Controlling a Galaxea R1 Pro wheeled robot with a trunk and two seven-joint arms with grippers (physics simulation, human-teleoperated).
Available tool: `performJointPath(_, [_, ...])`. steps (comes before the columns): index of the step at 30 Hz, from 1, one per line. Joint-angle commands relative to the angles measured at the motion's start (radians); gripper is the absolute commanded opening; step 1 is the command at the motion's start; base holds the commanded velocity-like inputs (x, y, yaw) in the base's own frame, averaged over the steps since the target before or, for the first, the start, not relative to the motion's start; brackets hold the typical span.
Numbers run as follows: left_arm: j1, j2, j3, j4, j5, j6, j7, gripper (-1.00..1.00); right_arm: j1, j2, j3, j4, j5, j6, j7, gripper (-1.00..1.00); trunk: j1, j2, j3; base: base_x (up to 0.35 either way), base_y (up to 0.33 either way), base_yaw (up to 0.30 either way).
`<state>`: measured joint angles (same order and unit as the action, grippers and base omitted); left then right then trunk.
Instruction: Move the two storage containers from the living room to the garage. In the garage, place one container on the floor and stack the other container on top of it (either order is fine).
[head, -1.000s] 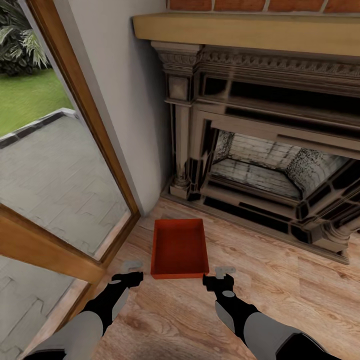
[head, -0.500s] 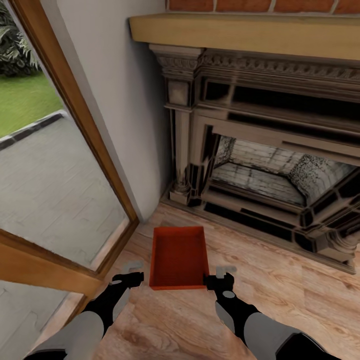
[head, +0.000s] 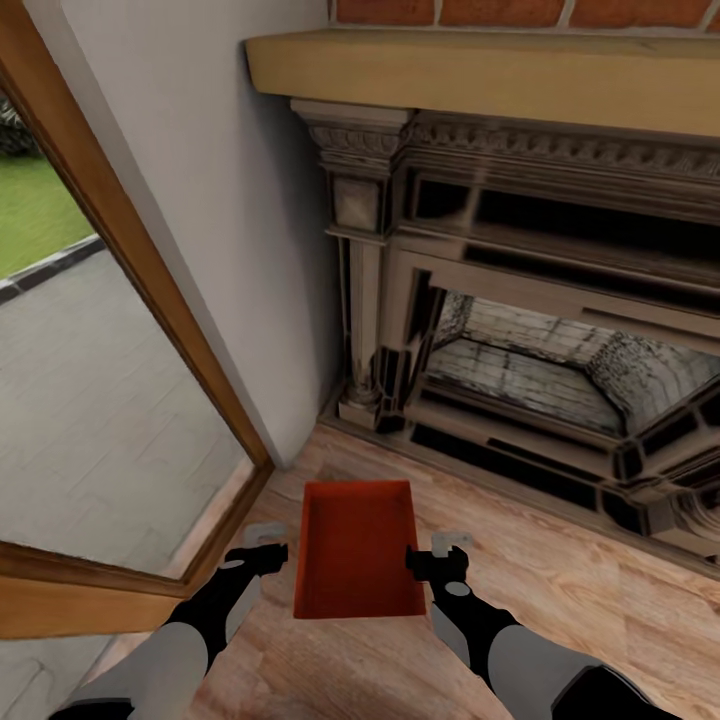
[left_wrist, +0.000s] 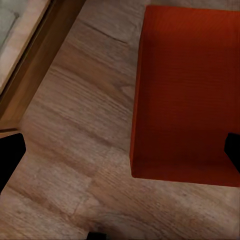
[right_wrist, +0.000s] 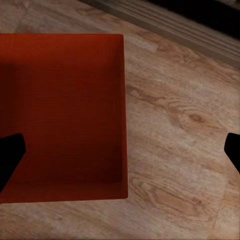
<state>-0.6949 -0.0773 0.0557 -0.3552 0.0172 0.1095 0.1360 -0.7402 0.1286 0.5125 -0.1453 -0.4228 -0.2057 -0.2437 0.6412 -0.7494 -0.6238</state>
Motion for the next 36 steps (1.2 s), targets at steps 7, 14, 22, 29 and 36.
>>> performJointPath(7, [0.000, -0.007, 0.006, 0.023, 0.005, -0.041, 0.001, 1.00, -0.001, 0.000, 0.013, 0.004, -0.010, 0.060, -0.005, 1.00, 0.001, -0.001, -0.001, 0.018, 0.000, 0.000])
performJointPath(14, [0.000, -0.008, 0.003, 0.059, -0.008, -0.044, 0.001, 1.00, -0.001, -0.002, 0.012, 0.004, -0.010, 0.069, -0.003, 1.00, 0.001, -0.001, -0.001, 0.000, 0.000, 0.000])
performJointPath(22, [0.000, -0.005, 0.000, 0.055, -0.011, -0.044, -0.010, 1.00, -0.001, -0.001, 0.013, 0.003, -0.005, 0.068, -0.003, 1.00, 0.001, -0.001, -0.001, 0.000, 0.000, 0.000])
performJointPath(29, [0.000, -0.005, 0.000, 0.059, -0.004, -0.045, -0.006, 1.00, -0.001, 0.000, 0.014, 0.003, -0.004, 0.068, -0.003, 1.00, 0.001, -0.001, -0.001, 0.047, 0.000, 0.000])
performJointPath(36, [0.000, -0.006, 0.000, 0.057, 0.000, -0.044, -0.004, 1.00, -0.001, -0.003, 0.011, 0.003, -0.004, 0.066, -0.003, 1.00, 0.001, -0.001, -0.001, 0.052, 0.000, 0.000])
